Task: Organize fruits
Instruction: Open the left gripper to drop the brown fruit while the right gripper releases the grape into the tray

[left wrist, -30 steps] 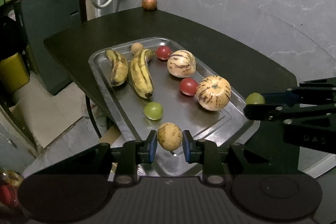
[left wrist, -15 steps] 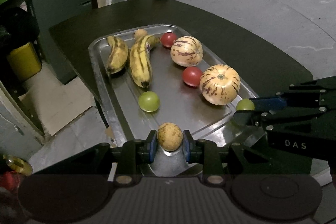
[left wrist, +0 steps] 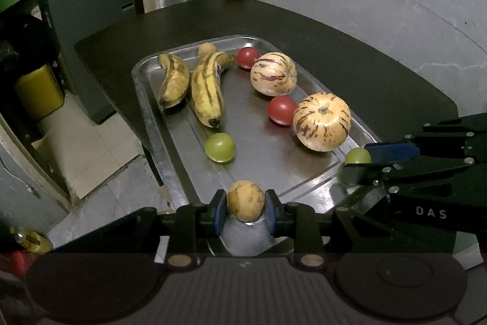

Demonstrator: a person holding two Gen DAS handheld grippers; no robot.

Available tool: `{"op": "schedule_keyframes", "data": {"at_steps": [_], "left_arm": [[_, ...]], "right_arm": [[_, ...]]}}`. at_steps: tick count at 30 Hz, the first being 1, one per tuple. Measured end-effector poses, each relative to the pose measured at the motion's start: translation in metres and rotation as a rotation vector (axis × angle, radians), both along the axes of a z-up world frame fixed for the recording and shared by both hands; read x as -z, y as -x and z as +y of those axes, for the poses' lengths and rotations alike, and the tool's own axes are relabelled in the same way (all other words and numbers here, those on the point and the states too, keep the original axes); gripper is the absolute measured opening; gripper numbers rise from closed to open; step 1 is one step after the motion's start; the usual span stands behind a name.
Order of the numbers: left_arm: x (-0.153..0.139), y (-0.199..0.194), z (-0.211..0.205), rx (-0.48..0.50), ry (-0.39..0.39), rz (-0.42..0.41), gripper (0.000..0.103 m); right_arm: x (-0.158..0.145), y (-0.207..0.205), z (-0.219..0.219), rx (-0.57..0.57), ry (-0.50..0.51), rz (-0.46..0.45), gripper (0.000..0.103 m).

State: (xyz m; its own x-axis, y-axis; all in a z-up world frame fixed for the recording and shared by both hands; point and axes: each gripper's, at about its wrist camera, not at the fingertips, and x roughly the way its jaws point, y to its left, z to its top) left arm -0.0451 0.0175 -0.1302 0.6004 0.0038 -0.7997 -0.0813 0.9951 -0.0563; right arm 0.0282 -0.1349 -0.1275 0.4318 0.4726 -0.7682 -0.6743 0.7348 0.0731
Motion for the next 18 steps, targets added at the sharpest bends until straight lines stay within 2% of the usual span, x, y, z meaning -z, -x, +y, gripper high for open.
{"op": "schedule_keyframes", "data": {"at_steps": [10, 12, 15, 17, 18], "left_arm": [[-0.013, 0.000, 0.005, 0.001, 0.015, -0.028, 0.031], [-0.019, 0.000, 0.007, -0.001, 0.020, -0.040, 0.037], [-0.032, 0.002, 0.010, -0.004, 0.032, -0.066, 0.054], [-0.043, 0.004, 0.013, -0.005, 0.042, -0.088, 0.076], [-0.048, 0.005, 0.014, -0.006, 0.047, -0.102, 0.082]], "right_arm": [[-0.025, 0.004, -0.009, 0.033, -0.031, -0.030, 0.043], [-0.033, 0.004, -0.013, 0.051, -0.050, -0.034, 0.049], [-0.047, 0.003, -0.017, 0.084, -0.075, -0.048, 0.062], [-0.059, 0.003, -0.021, 0.107, -0.094, -0.060, 0.066], [-0.065, 0.003, -0.022, 0.118, -0.105, -0.068, 0.069]]}}
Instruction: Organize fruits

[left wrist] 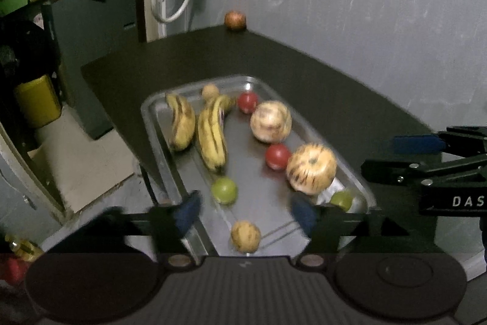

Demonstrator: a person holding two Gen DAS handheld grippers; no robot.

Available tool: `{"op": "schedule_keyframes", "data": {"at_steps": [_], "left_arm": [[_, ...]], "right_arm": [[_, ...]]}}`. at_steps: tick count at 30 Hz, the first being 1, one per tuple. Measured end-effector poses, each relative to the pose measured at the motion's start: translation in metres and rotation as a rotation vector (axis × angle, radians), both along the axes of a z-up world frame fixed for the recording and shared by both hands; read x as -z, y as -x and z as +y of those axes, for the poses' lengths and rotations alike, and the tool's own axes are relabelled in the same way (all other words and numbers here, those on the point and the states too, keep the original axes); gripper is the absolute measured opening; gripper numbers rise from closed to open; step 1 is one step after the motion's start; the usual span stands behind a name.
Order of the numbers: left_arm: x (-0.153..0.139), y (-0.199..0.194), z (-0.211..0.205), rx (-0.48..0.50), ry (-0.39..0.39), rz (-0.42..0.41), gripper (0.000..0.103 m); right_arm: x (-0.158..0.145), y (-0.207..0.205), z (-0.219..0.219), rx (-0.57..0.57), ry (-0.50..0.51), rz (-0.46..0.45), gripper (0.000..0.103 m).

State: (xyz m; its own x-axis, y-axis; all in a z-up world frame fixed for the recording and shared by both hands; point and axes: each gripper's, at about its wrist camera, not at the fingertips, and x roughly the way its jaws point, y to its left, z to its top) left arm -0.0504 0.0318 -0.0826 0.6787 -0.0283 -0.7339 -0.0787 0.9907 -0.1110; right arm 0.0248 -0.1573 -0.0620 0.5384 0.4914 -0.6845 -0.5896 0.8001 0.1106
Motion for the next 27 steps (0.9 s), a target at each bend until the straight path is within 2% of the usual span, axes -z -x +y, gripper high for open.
{"op": "schedule_keyframes", "data": {"at_steps": [4, 11, 17, 21, 27], "left_arm": [[-0.021, 0.005, 0.008, -0.005, 0.013, -0.042, 0.102], [-0.042, 0.016, 0.025, -0.014, 0.025, -0.045, 0.103], [-0.049, 0.036, 0.039, -0.055, 0.011, -0.061, 0.103], [-0.050, 0.047, 0.039, -0.029, -0.011, -0.059, 0.103], [-0.056, 0.056, 0.043, -0.028, 0.035, -0.083, 0.102]], "right_arm": [[-0.029, 0.005, -0.008, 0.053, -0.047, -0.040, 0.078], [-0.067, 0.029, -0.017, 0.162, -0.093, -0.090, 0.100], [-0.066, 0.058, -0.010, 0.235, -0.084, -0.042, 0.102], [-0.060, 0.071, 0.002, 0.259, -0.057, -0.011, 0.102], [-0.066, 0.080, 0.011, 0.246, -0.047, -0.026, 0.102]]}}
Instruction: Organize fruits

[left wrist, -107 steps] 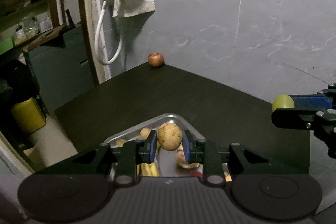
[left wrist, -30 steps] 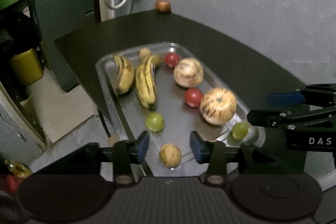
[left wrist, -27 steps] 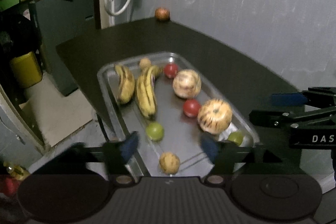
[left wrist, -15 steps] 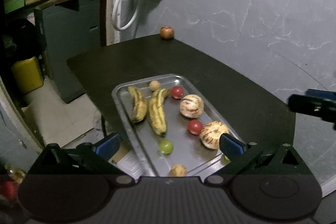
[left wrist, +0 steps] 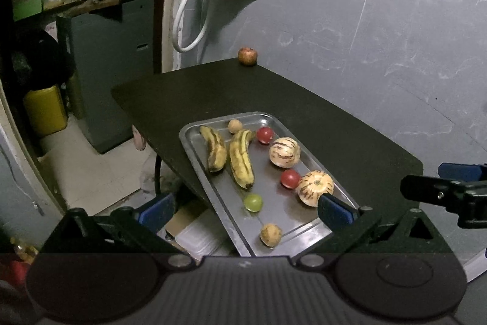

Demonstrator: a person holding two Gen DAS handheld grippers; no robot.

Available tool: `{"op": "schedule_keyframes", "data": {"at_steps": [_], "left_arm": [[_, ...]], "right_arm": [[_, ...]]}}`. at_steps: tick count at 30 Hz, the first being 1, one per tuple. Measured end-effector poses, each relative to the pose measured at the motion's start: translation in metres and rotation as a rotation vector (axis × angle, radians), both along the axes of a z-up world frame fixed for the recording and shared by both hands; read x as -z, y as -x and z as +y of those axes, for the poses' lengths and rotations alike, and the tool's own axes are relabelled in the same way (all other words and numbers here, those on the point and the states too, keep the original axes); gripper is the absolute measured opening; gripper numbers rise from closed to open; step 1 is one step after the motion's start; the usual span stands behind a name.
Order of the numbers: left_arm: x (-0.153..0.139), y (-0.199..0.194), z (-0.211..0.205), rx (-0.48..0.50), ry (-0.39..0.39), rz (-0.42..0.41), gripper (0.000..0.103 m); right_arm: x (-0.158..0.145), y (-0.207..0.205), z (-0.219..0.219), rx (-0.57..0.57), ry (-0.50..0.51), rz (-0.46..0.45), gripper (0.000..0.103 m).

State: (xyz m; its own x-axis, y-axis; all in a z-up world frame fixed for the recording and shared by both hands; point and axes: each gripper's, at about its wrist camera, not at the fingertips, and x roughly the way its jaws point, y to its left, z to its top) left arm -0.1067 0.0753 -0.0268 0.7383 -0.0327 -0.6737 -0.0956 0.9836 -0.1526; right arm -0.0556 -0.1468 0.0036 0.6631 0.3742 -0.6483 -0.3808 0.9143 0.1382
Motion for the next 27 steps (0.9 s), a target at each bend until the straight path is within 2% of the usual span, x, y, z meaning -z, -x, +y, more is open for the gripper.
{"op": "schedule_keyframes", "data": {"at_steps": [2, 7, 13, 27], "left_arm": [[0.0002, -0.0007, 0.0001, -0.006, -0.012, 0.004, 0.103], [-0.0007, -0.0004, -0.0074, -0.017, -0.109, 0.008, 0.103], [-0.0011, 0.0004, -0.0023, -0.010, -0.070, 0.002, 0.102], [-0.0022, 0.0021, -0.0005, -0.017, -0.057, -0.005, 0.103]], "right_arm": [[-0.0006, -0.0006, 0.0006, 0.001, -0.003, -0.003, 0.102], [-0.0020, -0.0010, 0.0003, 0.004, -0.002, -0.006, 0.102], [-0.0026, 0.0008, 0.0005, 0.003, -0.004, -0.011, 0.102], [-0.0032, 0.0014, 0.0010, 0.002, -0.002, -0.013, 0.102]]}}
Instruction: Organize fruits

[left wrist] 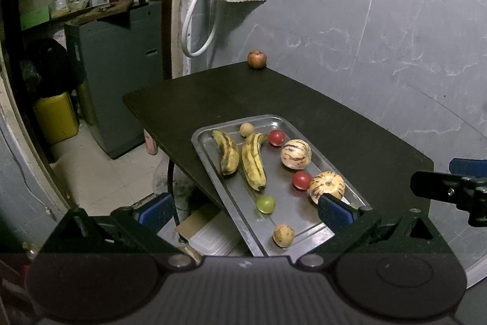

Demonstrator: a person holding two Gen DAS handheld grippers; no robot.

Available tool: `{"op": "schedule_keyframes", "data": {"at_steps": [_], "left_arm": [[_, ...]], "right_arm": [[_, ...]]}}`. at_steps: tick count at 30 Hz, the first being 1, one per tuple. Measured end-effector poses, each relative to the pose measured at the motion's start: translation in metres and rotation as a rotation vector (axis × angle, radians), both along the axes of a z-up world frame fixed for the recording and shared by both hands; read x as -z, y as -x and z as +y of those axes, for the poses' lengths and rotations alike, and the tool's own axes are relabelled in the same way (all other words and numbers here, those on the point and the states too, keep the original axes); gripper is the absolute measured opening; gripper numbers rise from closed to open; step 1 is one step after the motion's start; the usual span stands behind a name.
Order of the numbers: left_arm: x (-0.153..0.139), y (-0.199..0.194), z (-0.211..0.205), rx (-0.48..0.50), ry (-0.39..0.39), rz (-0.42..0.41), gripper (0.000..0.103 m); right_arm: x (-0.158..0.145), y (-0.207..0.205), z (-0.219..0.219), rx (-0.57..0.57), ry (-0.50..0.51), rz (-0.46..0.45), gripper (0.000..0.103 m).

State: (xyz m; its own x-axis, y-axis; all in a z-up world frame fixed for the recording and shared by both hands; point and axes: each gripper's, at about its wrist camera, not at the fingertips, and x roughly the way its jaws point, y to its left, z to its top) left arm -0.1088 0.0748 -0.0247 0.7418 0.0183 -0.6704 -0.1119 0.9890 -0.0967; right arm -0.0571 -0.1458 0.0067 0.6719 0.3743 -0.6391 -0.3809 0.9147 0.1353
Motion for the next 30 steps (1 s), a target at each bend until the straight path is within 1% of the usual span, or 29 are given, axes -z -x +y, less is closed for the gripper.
{"op": "schedule_keyframes", "data": {"at_steps": [30], "left_arm": [[-0.0023, -0.0025, 0.0019, -0.011, 0.016, 0.002, 0.103]], "right_arm": [[0.0008, 0.0004, -0.0004, -0.007, -0.001, 0.005, 0.102]]}}
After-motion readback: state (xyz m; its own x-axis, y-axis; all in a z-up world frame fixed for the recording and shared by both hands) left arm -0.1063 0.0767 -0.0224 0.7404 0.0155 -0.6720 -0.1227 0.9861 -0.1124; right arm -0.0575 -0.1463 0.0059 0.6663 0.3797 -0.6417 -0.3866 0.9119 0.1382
